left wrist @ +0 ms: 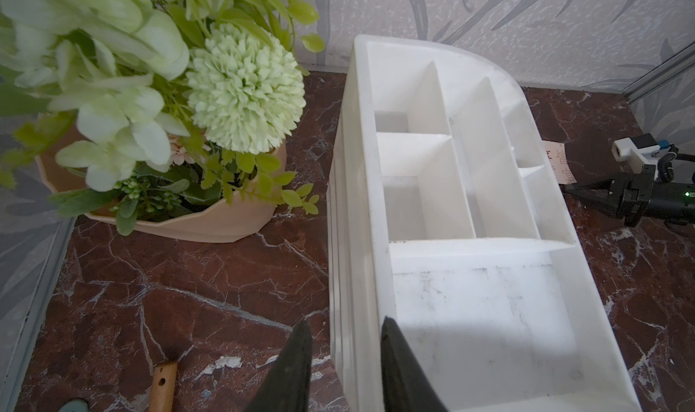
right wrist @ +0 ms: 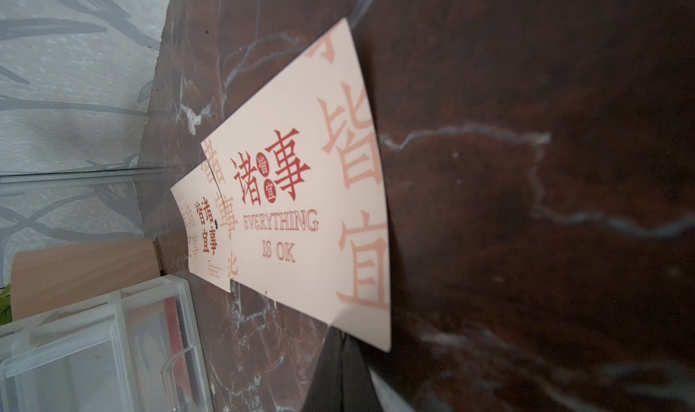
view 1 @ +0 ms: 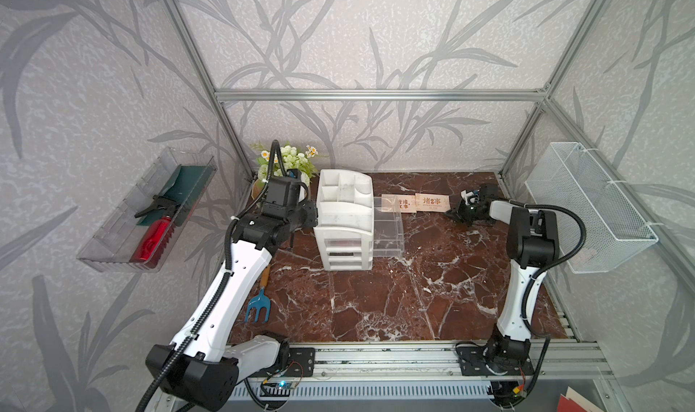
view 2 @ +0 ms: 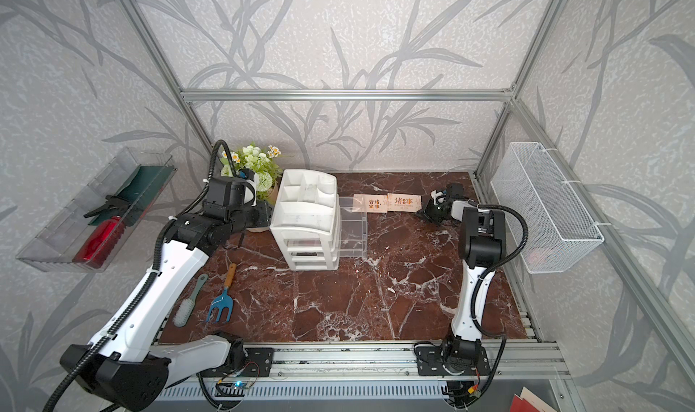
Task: Take the postcards out of the drawer
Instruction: Adjust the postcard at the center of the board.
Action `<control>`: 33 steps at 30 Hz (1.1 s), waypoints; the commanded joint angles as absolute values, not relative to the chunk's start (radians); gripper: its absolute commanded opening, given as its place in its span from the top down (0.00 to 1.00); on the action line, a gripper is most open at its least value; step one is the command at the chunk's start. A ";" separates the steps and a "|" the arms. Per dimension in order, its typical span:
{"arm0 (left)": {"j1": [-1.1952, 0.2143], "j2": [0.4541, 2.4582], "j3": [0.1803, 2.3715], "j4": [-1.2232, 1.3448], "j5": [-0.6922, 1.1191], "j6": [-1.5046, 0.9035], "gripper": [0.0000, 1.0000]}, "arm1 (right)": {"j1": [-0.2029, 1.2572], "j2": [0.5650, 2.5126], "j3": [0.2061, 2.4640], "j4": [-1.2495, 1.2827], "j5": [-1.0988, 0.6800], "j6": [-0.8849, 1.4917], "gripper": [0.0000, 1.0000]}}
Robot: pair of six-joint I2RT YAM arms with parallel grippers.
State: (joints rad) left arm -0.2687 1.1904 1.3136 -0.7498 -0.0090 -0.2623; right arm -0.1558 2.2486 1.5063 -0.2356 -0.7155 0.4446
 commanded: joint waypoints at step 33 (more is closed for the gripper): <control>-0.255 1.385 1.484 -0.773 0.002 -0.200 0.61 | -0.107 1.868 1.212 -0.221 -0.800 0.423 0.81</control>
State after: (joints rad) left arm -0.2596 1.3636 1.4467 -0.7761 -0.0021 -0.2283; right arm -0.1360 1.9079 1.2385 -0.2291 -0.7708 0.4393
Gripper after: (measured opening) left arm 0.392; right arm 0.192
